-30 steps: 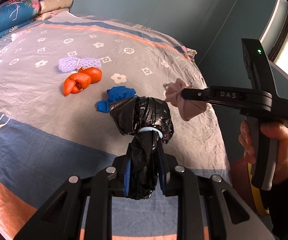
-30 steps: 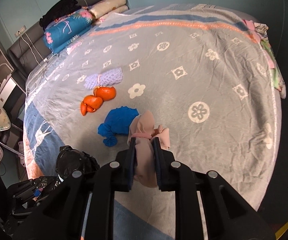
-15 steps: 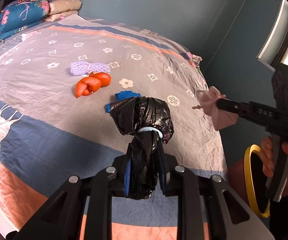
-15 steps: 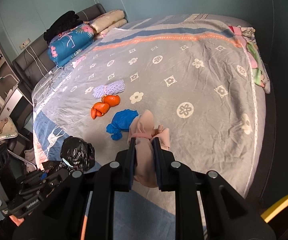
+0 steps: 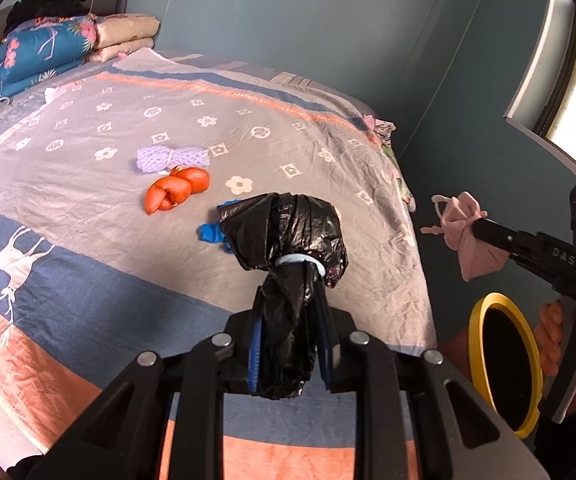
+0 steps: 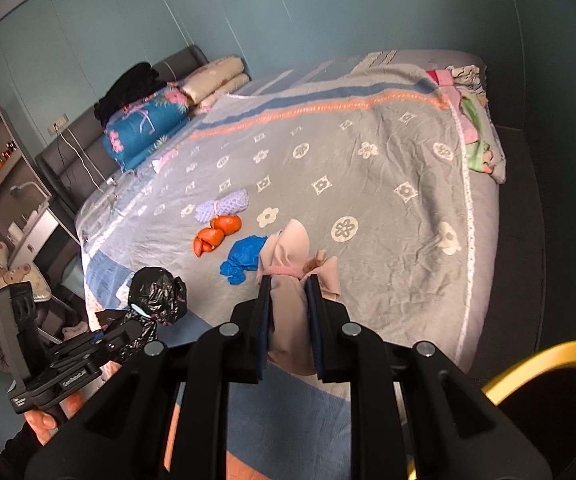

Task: Collect trash
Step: 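Carry the black bag and pink cloth up over the yellow bin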

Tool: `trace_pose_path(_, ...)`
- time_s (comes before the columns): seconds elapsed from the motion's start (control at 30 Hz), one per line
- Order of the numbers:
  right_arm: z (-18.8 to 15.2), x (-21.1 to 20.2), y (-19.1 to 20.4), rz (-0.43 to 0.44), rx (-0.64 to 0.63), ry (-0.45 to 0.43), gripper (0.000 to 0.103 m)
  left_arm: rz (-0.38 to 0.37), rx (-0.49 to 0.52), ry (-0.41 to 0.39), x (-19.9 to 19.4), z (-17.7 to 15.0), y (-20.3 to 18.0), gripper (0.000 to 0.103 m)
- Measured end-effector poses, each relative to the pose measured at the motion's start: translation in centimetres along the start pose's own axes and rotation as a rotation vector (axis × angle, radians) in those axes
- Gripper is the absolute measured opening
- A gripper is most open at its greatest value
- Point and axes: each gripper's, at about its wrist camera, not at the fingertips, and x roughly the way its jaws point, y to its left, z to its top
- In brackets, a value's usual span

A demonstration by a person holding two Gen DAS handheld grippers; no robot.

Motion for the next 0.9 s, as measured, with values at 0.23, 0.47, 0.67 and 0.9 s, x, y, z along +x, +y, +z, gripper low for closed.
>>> trace_pose_path(0.23,-1.2,-4.8,-1.1,0.012,0.017,-0.057,0.017,-0.042,0.025,-0.014,-1.4,0.3,-3.0,0.021)
trace_pose_path(0.47,-2.3,-8.8,-2.2,-0.004,0.046,-0.099,0.017,-0.078,0.081,-0.027,-2.6,0.4,-7.0,0.021)
trace_pose_path(0.67,-3.1,-12.1,-3.3,-0.01,0.07,-0.145,0.017,-0.107,0.114,-0.044,-3.7,0.1,-9.8,0.021)
trace_pose_path(0.9,-3.9,-15.0,-5.0,-0.02,0.1,-0.187,0.017,-0.15,0.169,-0.059,-5.0,-0.6,-13.1,0.021)
